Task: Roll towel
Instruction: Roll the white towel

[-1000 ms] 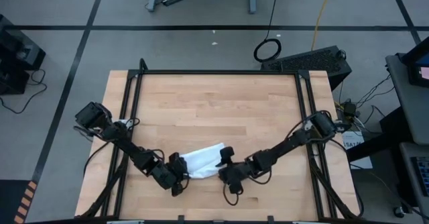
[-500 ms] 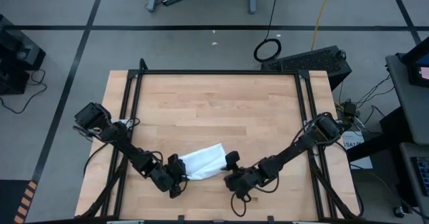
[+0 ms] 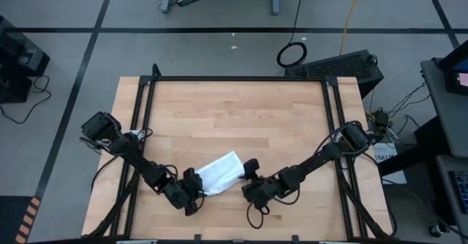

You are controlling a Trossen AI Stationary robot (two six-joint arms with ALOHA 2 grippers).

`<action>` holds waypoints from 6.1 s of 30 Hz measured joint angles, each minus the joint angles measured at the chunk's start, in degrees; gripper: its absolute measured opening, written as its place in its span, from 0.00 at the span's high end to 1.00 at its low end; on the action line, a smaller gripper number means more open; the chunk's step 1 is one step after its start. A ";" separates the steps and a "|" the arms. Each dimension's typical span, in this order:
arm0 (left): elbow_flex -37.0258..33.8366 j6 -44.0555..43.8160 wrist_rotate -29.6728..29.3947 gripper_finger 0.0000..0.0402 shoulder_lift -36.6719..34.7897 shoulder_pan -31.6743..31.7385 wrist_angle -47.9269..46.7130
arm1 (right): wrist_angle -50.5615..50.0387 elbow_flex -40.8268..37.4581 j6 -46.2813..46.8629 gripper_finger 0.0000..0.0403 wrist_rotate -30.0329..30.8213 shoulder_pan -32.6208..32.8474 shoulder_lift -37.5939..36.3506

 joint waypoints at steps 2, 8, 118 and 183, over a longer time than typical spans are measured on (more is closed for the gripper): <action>0.00 0.19 0.00 0.96 0.00 -0.02 -0.02 | -0.08 0.00 -0.45 0.53 -0.02 0.00 0.00; 0.00 0.25 0.02 0.96 0.00 0.00 -0.29 | 0.87 -0.02 -3.71 0.53 2.40 0.47 0.00; 2.84 11.82 13.19 0.96 -3.56 11.57 -10.97 | -2.99 -0.15 17.72 0.63 -16.60 -4.43 -8.40; 2.82 43.72 -19.02 0.44 2.14 -4.13 -3.68 | 1.94 -0.02 52.39 0.98 -54.24 -22.95 0.98</action>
